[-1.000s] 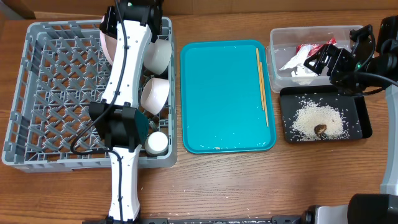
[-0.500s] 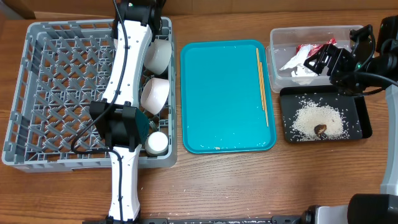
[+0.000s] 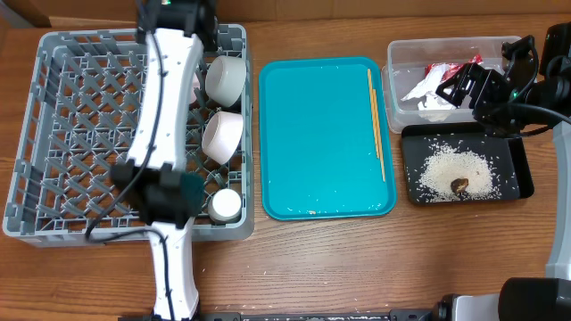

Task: Sort waste into correct bins and load items into the dishwasher
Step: 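Stand the white plate upright in the rack and release, then move the left gripper over the teal tray toward the chopsticks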

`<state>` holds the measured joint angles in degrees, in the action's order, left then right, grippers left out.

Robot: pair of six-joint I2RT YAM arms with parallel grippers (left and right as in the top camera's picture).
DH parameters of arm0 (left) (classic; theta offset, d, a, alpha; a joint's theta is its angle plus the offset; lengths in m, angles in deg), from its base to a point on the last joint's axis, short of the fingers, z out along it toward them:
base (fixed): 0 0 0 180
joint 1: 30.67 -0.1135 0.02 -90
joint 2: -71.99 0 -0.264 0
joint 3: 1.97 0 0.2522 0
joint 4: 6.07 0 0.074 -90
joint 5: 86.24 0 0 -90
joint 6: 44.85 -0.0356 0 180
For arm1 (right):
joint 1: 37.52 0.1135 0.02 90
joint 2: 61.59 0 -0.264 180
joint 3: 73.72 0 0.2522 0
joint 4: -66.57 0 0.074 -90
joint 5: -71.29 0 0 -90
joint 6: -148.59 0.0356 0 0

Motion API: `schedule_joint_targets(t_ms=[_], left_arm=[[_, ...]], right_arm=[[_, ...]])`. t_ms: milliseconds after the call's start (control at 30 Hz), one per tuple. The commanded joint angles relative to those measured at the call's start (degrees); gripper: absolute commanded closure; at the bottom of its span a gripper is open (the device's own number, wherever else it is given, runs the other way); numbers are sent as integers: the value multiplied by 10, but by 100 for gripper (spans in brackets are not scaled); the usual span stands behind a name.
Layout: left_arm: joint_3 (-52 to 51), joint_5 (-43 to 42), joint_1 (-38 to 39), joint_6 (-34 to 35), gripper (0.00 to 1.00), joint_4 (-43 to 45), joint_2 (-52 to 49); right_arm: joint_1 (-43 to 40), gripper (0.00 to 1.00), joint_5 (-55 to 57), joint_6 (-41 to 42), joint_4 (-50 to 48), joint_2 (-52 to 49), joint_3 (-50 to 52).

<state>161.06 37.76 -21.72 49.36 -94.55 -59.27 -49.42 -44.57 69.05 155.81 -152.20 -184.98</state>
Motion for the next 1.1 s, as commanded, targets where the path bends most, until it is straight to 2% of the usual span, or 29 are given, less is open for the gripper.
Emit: schedule_joint_targets(t_ms=[0,100,167,233,300,367,433,567,700,867,1067], left_arm=[[18,-82,1,12,0,11,94],[18,-235,1,12,0,12,118],[17,-421,1,12,0,2,120],[15,-523,6,56,0,-10,106],[12,-515,25,124,0,-25,85],[11,-469,60,189,0,-38,45],[11,-460,93,220,0,-33,5],[11,-443,150,229,0,4,-61],[11,-368,199,261,0,40,-118],[11,-346,256,274,0,87,-180],[11,-243,298,323,0,106,-230]], right_arm=[[3,0,3,-5,-3,1,0],[3,0,3,-5,-3,1,0],[3,0,3,-5,-3,1,0],[3,0,3,-5,-3,1,0],[3,0,3,-5,-3,1,0],[3,0,3,-5,-3,1,0],[3,0,3,-5,-3,1,0],[3,0,4,-5,-3,1,0],[3,0,3,-5,-4,1,0],[3,0,3,-5,-3,1,0],[3,0,3,-5,-4,1,0]])
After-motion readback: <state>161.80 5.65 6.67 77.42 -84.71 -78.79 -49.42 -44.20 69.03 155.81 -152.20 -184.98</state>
